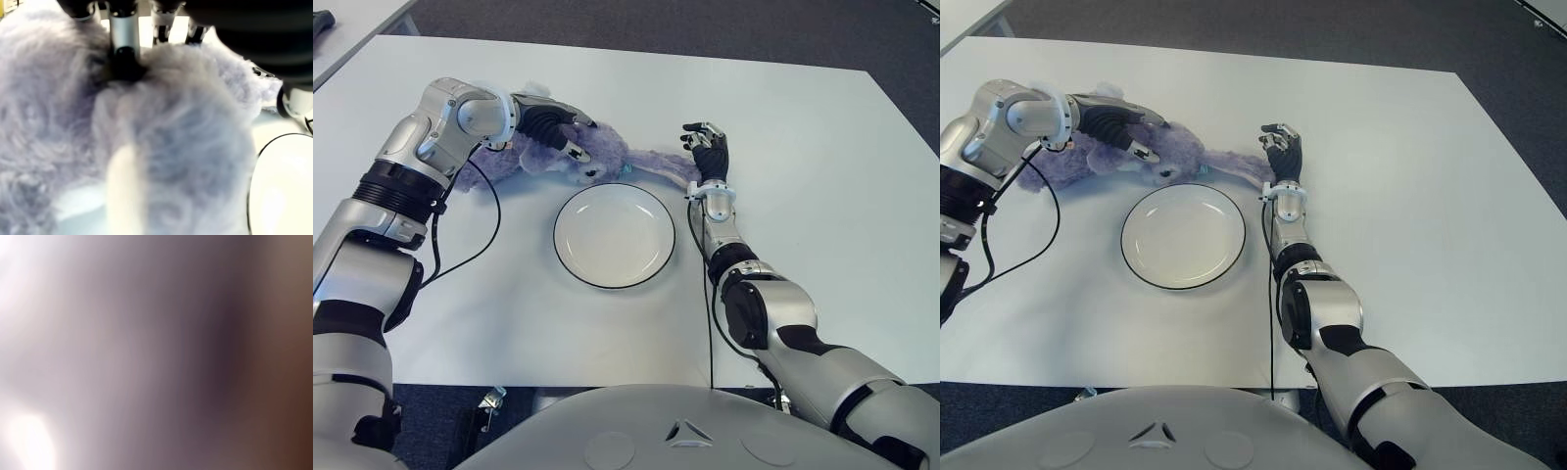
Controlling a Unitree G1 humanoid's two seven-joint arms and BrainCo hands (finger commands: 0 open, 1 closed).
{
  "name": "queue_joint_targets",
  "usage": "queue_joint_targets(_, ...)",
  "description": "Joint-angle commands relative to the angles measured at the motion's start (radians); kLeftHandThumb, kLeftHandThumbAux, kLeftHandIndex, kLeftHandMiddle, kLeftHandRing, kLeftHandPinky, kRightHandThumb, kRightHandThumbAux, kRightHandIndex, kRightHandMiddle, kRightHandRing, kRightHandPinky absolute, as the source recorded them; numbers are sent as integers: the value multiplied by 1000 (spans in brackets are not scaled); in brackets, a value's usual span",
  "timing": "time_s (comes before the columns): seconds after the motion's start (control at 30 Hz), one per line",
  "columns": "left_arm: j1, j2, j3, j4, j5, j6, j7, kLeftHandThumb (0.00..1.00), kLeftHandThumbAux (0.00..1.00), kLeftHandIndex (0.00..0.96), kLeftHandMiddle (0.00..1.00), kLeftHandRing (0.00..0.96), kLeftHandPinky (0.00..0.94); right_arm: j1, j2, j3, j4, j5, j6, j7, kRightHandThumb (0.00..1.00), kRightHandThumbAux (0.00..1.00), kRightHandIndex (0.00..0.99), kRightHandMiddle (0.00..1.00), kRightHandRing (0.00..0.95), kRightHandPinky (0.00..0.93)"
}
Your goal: Put the doll into the plate.
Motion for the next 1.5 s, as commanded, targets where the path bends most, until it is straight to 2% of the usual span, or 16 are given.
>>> queue_joint_targets(0.03,83,-42,-45,141,50,-72,86,263,311,0,0,0,0,226,28,-2,121,0,65,-5,721,730,415,349,389,329)
queue_joint_targets(0.17,96,-51,-57,185,104,-75,202,320,326,0,0,0,2,226,26,0,121,-3,64,-6,722,731,415,346,395,336)
queue_joint_targets(0.23,103,-55,-72,189,154,-57,284,401,333,0,0,0,60,227,26,0,121,-2,62,-5,723,731,415,344,391,327)
queue_joint_targets(0.27,106,-58,-81,193,181,-49,325,450,335,0,0,0,125,228,26,-1,120,-2,61,-4,722,731,414,342,380,309)
queue_joint_targets(0.3,112,-62,-96,196,222,-29,384,458,336,0,0,0,136,228,26,-1,120,-2,60,-6,722,731,414,342,378,306)
queue_joint_targets(0.33,116,-65,-106,199,250,-15,424,508,329,0,0,8,128,229,26,-1,120,-2,60,-7,720,731,414,340,367,306)
queue_joint_targets(0.47,116,-67,-117,200,295,14,481,568,321,0,0,4,122,229,26,1,121,-5,62,-11,721,732,414,337,369,308)
queue_joint_targets(0.57,95,-84,-155,245,356,56,521,558,300,0,0,0,87,229,26,5,121,-9,58,-20,723,731,415,338,376,315)
queue_joint_targets(0.83,27,-148,-233,442,439,115,593,530,241,0,0,0,98,229,27,10,119,-13,51,-27,723,731,415,344,385,302)
queue_joint_targets(1.07,-4,-178,-272,520,452,113,619,513,204,0,0,0,127,232,29,10,118,-12,48,-26,723,731,415,345,394,328)
queue_joint_targets(1.23,-19,-246,-294,619,450,141,679,530,192,0,0,0,127,234,30,8,118,-9,44,-26,724,731,415,340,390,331)
queue_joint_targets(1.5,-15,-278,-293,689,428,131,773,518,173,0,0,0,144,236,31,6,117,-7,37,-26,724,731,414,338,394,330)
